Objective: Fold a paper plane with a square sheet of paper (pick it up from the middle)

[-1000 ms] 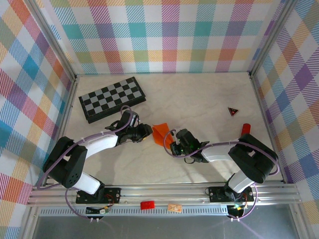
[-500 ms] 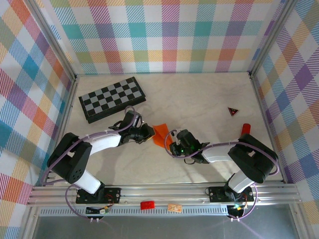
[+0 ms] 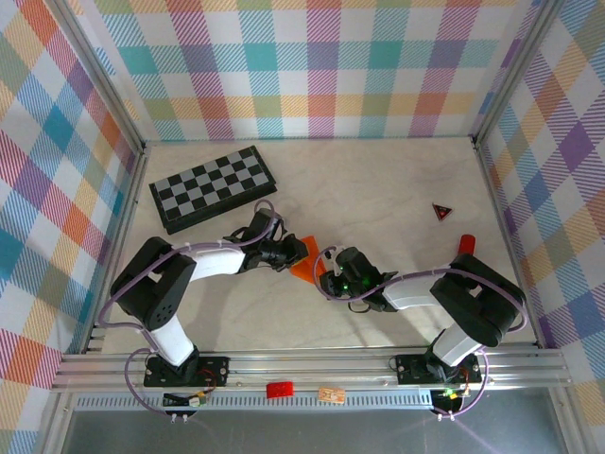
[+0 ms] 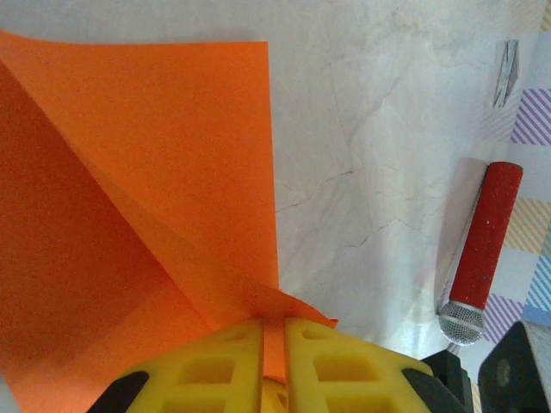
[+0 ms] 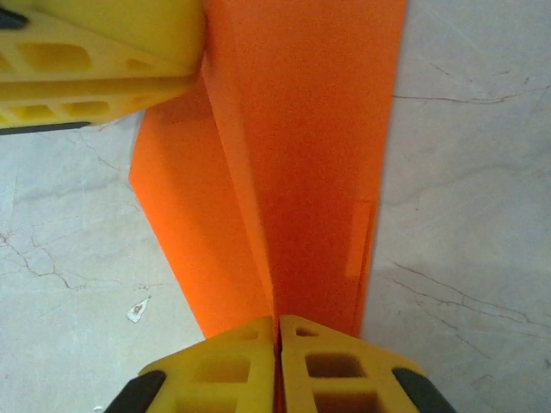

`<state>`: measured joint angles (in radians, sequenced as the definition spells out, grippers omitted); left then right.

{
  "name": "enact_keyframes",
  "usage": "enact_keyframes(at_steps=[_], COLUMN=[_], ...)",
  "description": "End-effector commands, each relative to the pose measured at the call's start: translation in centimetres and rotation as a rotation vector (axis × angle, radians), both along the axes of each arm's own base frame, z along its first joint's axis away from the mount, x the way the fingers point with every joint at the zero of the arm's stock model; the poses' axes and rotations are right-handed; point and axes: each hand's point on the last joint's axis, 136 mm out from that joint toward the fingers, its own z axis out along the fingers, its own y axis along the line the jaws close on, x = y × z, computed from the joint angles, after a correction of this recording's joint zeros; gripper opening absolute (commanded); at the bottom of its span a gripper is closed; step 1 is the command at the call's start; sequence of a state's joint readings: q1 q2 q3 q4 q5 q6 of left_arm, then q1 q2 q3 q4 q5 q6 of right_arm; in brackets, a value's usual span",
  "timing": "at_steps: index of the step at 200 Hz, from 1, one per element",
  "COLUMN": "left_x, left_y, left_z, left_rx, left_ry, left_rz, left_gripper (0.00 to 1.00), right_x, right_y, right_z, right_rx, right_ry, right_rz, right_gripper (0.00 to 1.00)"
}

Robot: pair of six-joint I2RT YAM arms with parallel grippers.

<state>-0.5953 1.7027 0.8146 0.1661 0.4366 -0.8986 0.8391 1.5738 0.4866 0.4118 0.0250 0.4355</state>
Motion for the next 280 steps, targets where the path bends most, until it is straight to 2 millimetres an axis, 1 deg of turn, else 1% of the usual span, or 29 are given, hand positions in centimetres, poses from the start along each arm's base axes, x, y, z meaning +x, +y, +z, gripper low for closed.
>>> enact_keyframes(at_steps=[1, 53, 82, 154, 171, 205, 226, 248, 261, 263, 267, 280], left_x=[0.2, 0.4, 0.4, 0.5, 0.5, 0.3, 0.0, -0.4, -0.5, -0.5, -0.5, -0.6], left_y=[-0.9, -0.8, -1.2, -1.6, -1.4, -0.2, 0.2, -0.1, -0.4, -0.4, -0.5, -0.8], left_z=[0.0, -0.7, -0.5, 0.1, 0.2, 0.5, 0.8, 0.9, 0.8, 0.8, 0.8, 0.9], left_rx=[-0.019, -0.004, -0.019, -0.034, -0.021, 0.012, 0.014, -0.004, -0.015, -0.017, -0.019, -0.027], left_ry=[-0.003, 0.004, -0.004, -0.022, -0.028, -0.055, -0.062, -0.057, -0.053, -0.054, -0.051, -0.053], left_rz=[-0.01, -0.003, -0.012, -0.03, -0.025, 0.009, 0.014, -0.005, -0.018, -0.02, -0.023, -0.035], left_gripper=[0.15, 0.14, 0.14, 0.14, 0.15, 0.16, 0.16, 0.16, 0.15, 0.15, 0.15, 0.15], right_x=[-1.1, -1.3, -1.3, -1.4, -1.4, -1.3, -1.2, -1.2, -1.4, -1.2, -1.1, -1.1], right_y=[-0.5, 0.0, 0.1, -0.4, -0.5, -0.4, -0.5, -0.6, -0.8, -0.6, -0.5, -0.6], right_z=[-1.4, -1.0, -1.0, -1.3, -1.2, -0.7, -0.6, -0.7, -1.2, -0.8, -0.6, -0.8], right_rx=[-0.021, -0.008, -0.006, 0.054, 0.09, 0.155, 0.184, 0.196, 0.189, 0.206, 0.214, 0.219], right_ry=[0.061, 0.063, 0.068, 0.088, 0.102, 0.13, 0.136, 0.147, 0.163, 0.147, 0.142, 0.15], right_rz=[0.011, 0.033, 0.039, 0.006, 0.001, -0.001, -0.009, -0.016, -0.024, -0.022, -0.023, -0.028], right_gripper=[0.13, 0.15, 0.15, 0.06, 0.05, 0.04, 0.04, 0.04, 0.05, 0.05, 0.05, 0.05])
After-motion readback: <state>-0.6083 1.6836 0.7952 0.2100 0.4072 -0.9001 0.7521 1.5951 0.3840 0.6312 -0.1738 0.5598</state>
